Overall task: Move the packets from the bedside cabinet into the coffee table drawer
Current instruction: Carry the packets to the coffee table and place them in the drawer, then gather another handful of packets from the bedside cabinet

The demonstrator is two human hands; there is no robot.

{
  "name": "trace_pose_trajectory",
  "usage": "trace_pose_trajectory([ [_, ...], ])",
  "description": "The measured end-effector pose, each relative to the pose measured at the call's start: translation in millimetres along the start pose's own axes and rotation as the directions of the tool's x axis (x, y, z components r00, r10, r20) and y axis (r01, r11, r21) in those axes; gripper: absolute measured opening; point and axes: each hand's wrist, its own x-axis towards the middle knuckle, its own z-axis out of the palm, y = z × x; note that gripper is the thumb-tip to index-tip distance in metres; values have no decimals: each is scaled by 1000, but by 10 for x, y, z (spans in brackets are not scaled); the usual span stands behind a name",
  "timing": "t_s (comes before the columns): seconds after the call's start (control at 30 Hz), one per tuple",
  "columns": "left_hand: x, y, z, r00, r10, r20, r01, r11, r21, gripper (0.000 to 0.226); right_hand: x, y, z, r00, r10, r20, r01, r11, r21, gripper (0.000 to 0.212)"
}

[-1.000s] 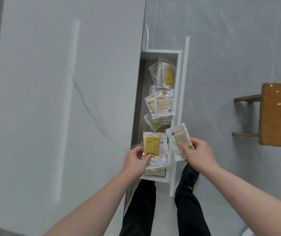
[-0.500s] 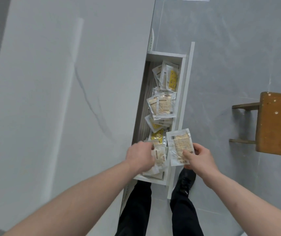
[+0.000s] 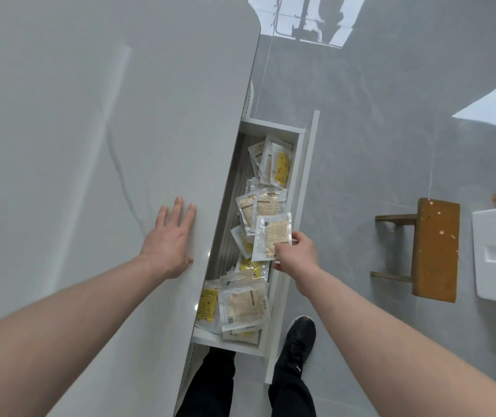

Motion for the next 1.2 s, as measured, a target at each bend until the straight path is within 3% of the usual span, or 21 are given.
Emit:
trace_pose_trajectory([
  [0.13,-1,7,9,1000,2,-5,-2,1000,-13,120,133,-209,104,999,-14,-31,15,1000,26,49],
  [0.2,4,-1,23,1000,6,-3,-6,1000,-15,119,124,-183,132,996,-57,-73,44,984,-171,62],
  [0.27,11,7,38,1000,6,0,-6,1000,-21,118,34,-23,157,988,-128,-87,85,918,-388,69],
  [0.37,13,6,36,1000,5,-5,-5,1000,-19,118,-236,354,156,978,-209,17,180,793,-581,73],
  [0.5,-3,43,2,1000,0,10,0,1000,5,116,-522,750,56,969,-159,190,247,573,-781,76],
  [0.67,-240,82,-130,990,31,141,-37,998,40,93,-927,764,-89,979,-10,205,183,500,-846,80],
  [0.8,-876,197,-268,954,102,281,-107,994,2,76,-1385,490,-393,970,-30,241,229,441,-868,77],
  [1.0,-2283,280,-231,991,62,121,-49,993,-104,73,-2217,220,-779,946,-94,311,324,336,-884,78],
  [1.2,-3675,299,-282,998,23,52,-18,995,-98,71,-3166,292,-996,918,-95,385,395,132,-909,74],
])
